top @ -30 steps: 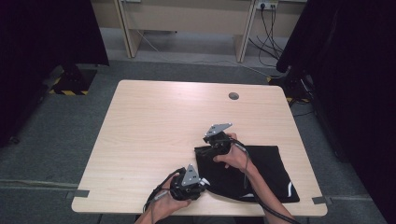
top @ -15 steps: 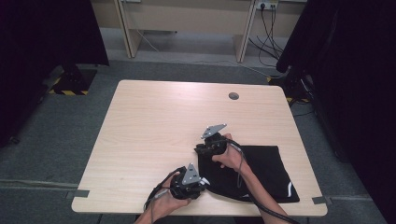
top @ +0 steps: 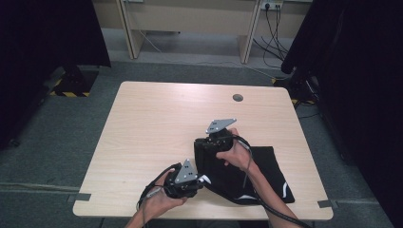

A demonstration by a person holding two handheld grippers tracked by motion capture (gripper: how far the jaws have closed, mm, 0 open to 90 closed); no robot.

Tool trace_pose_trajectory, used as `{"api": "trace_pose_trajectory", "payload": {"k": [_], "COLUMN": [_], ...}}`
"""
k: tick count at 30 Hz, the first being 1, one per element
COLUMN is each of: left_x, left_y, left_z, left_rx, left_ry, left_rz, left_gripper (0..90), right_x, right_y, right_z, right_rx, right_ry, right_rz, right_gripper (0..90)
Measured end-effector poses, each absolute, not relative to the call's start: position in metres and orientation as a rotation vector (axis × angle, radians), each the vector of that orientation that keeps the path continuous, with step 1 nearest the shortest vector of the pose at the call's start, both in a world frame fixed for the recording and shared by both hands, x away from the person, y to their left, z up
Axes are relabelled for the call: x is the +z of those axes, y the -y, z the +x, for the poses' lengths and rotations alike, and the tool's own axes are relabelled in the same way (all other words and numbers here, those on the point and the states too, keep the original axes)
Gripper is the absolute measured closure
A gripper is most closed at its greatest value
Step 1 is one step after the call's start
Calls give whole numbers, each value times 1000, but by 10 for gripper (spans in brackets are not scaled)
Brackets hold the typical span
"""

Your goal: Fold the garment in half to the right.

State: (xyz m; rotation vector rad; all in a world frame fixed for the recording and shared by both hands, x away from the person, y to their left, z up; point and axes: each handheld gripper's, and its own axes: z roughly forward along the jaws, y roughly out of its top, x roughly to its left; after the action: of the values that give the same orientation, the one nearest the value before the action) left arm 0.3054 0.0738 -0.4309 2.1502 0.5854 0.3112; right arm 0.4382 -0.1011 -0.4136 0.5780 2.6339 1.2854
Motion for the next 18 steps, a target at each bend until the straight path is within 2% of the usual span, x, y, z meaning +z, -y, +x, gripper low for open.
{"api": "trace_pose_trajectory", "payload": {"k": [10, 18], "left_x": [-404, -386], "left_y": [-70, -44], "left_z": [305, 310], "left_rx": [289, 292], "left_ry": [-539, -482], "left_rz": [2181, 2191], "left_gripper": [691, 691], "right_x": [-384, -371], "right_y": [117, 149], "right_z": [431, 427], "right_rx": [1366, 1392], "right_ry": [-2574, -2515], "right_rz": [533, 568], "right_gripper": [844, 846]}}
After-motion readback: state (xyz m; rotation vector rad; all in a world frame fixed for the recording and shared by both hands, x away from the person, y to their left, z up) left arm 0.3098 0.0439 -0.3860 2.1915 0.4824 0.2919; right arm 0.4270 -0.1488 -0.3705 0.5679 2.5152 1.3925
